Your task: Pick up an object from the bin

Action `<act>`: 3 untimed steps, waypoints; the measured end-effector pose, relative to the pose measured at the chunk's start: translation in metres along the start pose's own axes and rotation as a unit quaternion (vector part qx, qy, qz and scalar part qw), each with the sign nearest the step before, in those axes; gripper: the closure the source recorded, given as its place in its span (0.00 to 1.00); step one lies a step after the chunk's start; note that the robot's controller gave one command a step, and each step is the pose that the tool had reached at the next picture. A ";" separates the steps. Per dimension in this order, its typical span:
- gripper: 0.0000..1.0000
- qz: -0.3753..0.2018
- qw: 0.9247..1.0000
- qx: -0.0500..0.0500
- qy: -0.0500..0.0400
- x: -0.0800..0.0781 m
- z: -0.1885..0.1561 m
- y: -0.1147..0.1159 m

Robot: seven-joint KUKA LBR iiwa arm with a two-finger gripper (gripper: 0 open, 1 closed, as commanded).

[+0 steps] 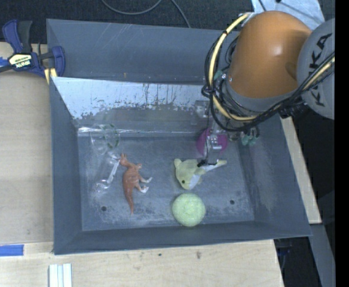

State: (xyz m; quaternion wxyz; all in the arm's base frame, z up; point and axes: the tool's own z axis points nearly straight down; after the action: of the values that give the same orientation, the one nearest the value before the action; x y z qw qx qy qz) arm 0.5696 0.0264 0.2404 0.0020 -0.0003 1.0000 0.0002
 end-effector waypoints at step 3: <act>0.00 -0.047 0.999 0.000 -0.001 -0.021 0.120 -0.023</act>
Offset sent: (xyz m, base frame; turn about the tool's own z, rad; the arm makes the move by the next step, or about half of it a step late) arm 0.0002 -0.0385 -0.0804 0.0588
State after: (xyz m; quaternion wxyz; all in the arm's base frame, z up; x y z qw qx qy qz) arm 0.5910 0.0036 0.1208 0.0030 -0.0470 0.9989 0.0000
